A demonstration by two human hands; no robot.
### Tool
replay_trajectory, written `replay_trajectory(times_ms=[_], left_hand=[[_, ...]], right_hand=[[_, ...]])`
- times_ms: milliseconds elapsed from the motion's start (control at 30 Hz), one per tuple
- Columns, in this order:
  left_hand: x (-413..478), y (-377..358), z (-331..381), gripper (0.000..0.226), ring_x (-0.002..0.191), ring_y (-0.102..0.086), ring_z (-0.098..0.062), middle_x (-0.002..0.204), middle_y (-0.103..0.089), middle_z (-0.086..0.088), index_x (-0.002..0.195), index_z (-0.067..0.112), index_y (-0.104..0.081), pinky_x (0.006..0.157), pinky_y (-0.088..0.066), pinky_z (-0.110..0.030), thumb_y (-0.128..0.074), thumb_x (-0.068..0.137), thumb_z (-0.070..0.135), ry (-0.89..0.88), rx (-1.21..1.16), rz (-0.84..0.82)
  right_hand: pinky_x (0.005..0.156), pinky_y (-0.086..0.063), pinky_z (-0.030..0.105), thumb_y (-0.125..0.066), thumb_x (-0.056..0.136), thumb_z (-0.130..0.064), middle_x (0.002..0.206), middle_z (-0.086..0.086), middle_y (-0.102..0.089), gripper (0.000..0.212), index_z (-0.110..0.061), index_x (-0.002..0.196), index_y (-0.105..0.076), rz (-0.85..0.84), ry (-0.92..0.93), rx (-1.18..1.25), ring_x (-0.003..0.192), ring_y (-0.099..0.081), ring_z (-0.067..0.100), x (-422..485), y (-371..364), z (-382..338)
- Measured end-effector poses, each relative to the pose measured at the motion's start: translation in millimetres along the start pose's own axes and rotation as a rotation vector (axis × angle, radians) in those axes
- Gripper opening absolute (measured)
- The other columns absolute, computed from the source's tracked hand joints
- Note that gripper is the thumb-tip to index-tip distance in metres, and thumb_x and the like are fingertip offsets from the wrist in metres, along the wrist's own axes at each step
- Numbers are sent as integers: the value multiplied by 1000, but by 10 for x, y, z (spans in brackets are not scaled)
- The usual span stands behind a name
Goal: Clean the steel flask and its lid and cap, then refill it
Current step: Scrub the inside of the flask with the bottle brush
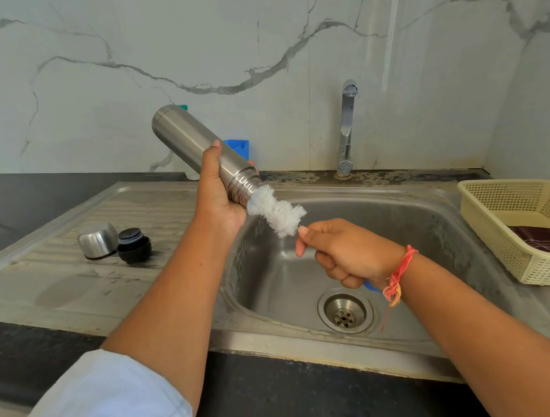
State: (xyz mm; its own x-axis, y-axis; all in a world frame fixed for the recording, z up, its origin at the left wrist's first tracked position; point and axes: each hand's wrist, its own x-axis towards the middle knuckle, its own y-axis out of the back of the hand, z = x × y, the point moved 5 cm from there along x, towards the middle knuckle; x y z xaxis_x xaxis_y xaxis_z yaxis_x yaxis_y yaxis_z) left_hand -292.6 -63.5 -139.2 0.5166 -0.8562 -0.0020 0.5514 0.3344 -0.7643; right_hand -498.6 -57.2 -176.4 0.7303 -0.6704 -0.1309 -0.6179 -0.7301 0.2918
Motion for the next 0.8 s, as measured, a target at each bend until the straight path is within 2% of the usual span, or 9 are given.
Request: replay_trajectory(times_ms=[167, 333, 433, 533, 567, 633, 700, 800], left_hand=[[-23, -52, 16, 48, 65, -69, -20, 73, -69, -10, 119, 7, -58, 73, -58, -34, -72, 90, 43, 4, -25, -58], [-16, -56, -6, 50, 67, -68, -20, 75, -69, -10, 120, 6, -57, 77, -58, -35, -72, 90, 43, 7, -29, -97], [-6, -66, -14, 44, 65, -68, -20, 73, -68, -11, 115, 7, -58, 72, -59, -35, -74, 90, 41, 3, 16, -51], [44, -33, -49, 49, 68, -68, -23, 79, -68, -12, 119, 8, -59, 65, -59, -35, -79, 86, 39, -25, 82, 11], [52, -27, -85, 57, 71, -69, -23, 85, -68, -13, 122, 6, -59, 67, -59, -36, -82, 83, 40, -31, 107, 31], [32, -26, -186, 79, 81, -68, -25, 100, -66, -14, 134, 7, -57, 71, -59, -38, -88, 70, 43, -17, 165, 60], [16, -78, -273, 84, 85, -68, -26, 106, -65, -14, 138, 9, -56, 69, -59, -38, -88, 67, 41, -14, 177, 44], [11, -131, -361, 81, 88, -69, -28, 110, -67, -15, 137, 10, -59, 69, -60, -39, -89, 68, 39, -6, 202, 4]], right_hand=[[38, -14, 12, -42, 106, -43, 54, -5, -27, 33, -18, 95, -60, -97, -72, 180, 43, -14, 8, -39, -61, 15], [36, -14, 11, -42, 106, -44, 54, -6, -25, 34, -18, 94, -60, -119, -103, 250, 41, -14, 6, -45, -80, 26], [38, -15, 12, -42, 106, -44, 56, -2, -27, 35, -16, 94, -60, -32, -62, 122, 42, -16, 8, -13, -43, 31], [37, -20, 16, -41, 107, -40, 52, -1, -32, 37, -13, 90, -61, 115, 25, -119, 37, -23, 11, 35, -27, -19], [37, -25, 19, -41, 108, -38, 50, -5, -36, 38, -14, 88, -62, 190, 74, -260, 36, -29, 10, 49, -16, -59], [47, -29, 16, -41, 108, -36, 51, -11, -44, 38, -17, 84, -64, 330, 162, -524, 45, -43, 4, 80, -14, -150], [53, -29, 17, -40, 107, -36, 59, -10, -49, 37, -19, 83, -63, 388, 184, -571, 55, -47, 2, 115, -21, -174], [54, -30, 17, -39, 107, -36, 65, -10, -52, 37, -19, 84, -63, 407, 188, -562, 59, -49, 3, 136, -34, -171]])
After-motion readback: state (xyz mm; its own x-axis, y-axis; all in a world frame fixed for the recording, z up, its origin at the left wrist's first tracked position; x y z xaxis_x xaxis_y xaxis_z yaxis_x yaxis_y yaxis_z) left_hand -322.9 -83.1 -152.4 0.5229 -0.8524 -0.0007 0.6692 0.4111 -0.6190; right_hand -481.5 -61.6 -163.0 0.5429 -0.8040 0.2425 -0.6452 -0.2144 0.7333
